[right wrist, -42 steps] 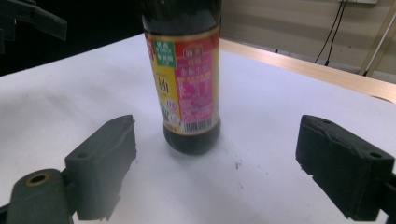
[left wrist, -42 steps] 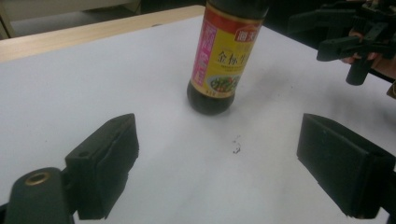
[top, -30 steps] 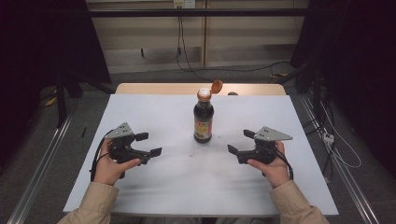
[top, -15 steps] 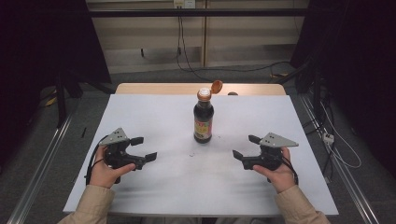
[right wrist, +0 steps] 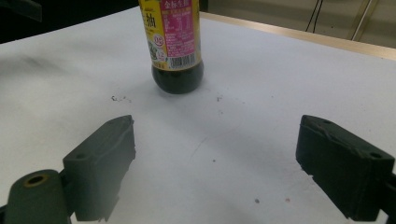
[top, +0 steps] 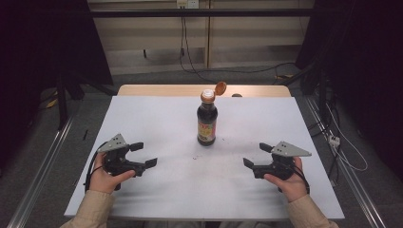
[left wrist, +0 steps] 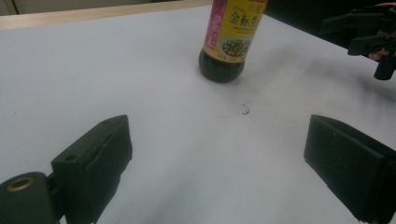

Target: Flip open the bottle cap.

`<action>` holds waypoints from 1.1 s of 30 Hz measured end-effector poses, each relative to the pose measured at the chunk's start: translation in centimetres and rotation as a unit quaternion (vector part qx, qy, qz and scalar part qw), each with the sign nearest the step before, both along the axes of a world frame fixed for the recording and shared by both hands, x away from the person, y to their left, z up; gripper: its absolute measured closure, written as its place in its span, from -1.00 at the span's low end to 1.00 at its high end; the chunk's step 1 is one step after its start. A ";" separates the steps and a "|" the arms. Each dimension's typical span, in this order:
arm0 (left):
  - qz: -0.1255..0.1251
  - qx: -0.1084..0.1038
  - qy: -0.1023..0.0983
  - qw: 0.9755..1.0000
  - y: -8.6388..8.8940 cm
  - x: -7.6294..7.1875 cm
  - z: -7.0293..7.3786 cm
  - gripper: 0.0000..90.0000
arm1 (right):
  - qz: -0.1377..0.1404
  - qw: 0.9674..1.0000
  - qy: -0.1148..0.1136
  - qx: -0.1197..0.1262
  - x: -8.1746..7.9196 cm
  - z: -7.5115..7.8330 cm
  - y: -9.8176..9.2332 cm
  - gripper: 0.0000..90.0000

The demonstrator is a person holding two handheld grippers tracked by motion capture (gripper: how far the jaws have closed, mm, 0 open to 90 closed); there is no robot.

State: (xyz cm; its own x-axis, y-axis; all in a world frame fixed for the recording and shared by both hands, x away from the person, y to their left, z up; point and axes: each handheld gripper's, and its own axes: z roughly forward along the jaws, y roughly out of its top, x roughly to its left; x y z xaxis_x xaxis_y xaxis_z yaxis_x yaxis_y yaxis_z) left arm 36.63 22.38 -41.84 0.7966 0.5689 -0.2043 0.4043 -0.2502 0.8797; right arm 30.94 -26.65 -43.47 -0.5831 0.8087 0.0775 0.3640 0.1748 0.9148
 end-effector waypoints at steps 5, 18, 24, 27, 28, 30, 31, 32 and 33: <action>0.002 -0.001 0.002 1.000 0.3 -0.3 -0.2 -0.83 | -0.002 1.000 0.004 0.002 -0.5 -0.3 -0.5 -0.74; 0.004 0.009 0.002 1.000 1.2 -1.2 -0.6 -0.84 | -0.006 1.000 0.006 -0.005 -1.5 -0.7 -1.5 -0.74; 0.006 0.011 0.004 1.000 1.7 -1.5 -0.9 -0.84 | -0.006 1.000 0.008 -0.006 -1.9 -0.8 -1.7 -0.74; 0.008 0.012 0.002 1.000 1.9 -1.6 -0.9 -0.84 | -0.008 1.000 0.008 -0.006 -2.2 -0.9 -1.9 -0.74; 0.009 0.010 0.003 1.000 2.0 -1.7 -0.9 -0.84 | -0.008 1.000 0.009 -0.007 -2.3 -0.9 -2.0 -0.74; 0.008 0.011 0.003 1.000 2.1 -1.7 -1.0 -0.84 | -0.010 1.000 0.010 -0.007 -2.4 -0.9 -2.1 -0.74; 0.008 0.012 0.001 1.000 2.1 -1.8 -1.0 -0.84 | -0.010 1.000 0.010 -0.006 -2.4 -0.9 -2.2 -0.74; 0.009 0.009 0.003 1.000 2.1 -1.8 -1.0 -0.84 | -0.011 1.000 0.010 -0.006 -2.5 -0.9 -2.3 -0.73; 0.009 0.011 0.003 1.000 2.2 -1.9 -1.0 -0.84 | -0.010 1.000 0.009 -0.007 -2.5 -1.0 -2.3 -0.73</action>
State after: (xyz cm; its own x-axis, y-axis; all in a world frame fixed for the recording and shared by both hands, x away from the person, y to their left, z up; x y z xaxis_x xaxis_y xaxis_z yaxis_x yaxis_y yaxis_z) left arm 34.78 24.56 -42.86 0.7848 0.5879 -0.1961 0.4146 -0.2628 0.8712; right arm 28.40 -28.99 -44.43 -0.5649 0.8217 0.0762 0.3845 0.1804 0.9053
